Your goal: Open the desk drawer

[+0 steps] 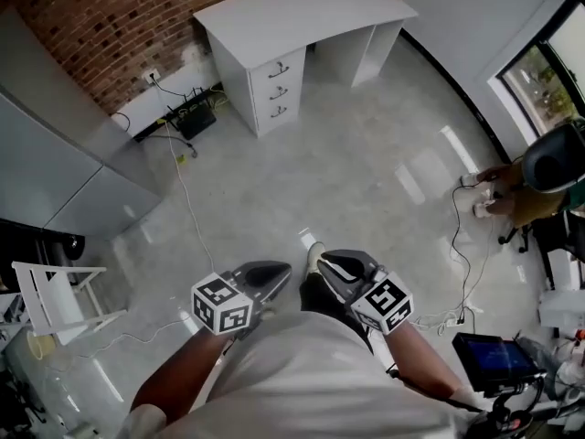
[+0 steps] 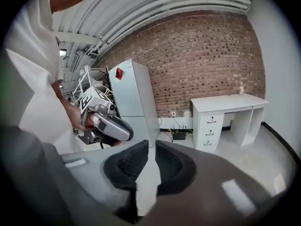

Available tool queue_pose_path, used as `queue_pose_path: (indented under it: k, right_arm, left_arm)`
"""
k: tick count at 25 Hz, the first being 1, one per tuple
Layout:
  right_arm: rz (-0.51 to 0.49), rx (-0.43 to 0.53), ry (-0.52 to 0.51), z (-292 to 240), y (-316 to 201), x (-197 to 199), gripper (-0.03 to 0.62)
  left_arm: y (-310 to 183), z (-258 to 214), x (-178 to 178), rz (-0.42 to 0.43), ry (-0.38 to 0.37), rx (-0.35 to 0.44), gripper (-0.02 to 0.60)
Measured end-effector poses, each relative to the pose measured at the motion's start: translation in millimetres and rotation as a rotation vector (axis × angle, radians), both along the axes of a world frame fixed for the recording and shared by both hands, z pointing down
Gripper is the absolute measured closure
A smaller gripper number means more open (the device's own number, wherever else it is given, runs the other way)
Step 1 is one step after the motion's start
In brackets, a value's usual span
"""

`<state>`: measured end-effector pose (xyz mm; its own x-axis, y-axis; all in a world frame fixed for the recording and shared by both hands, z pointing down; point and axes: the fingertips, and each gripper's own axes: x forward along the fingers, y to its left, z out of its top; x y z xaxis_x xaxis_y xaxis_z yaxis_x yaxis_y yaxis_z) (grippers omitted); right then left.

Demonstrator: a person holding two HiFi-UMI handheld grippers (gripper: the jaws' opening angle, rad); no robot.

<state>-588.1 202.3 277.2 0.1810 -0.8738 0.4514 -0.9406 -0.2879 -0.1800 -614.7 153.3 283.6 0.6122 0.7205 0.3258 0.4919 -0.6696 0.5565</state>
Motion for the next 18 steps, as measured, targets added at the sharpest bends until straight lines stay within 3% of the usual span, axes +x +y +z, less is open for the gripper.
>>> queue_pose_path:
  k: [4, 10, 18]
  right_arm:
    - [-0.080, -0.003, 0.019, -14.3, 12.3, 85.1, 0.559]
    - [-0.180, -0.050, 0.066, -22.7, 46.0, 208.1, 0.559]
    - [-0.143, -0.031, 0.024, -15.5, 49.2, 312.7, 0.559]
  left_arm:
    - [16.0, -6.5, 87.7, -0.056, -0.007, 0.006, 0.574]
    - [46.4, -15.2, 218.8, -0.114, 0.040, 0.031, 0.574]
    - [59.0, 8.8, 325.4, -0.140, -0.017, -0.026, 0.574]
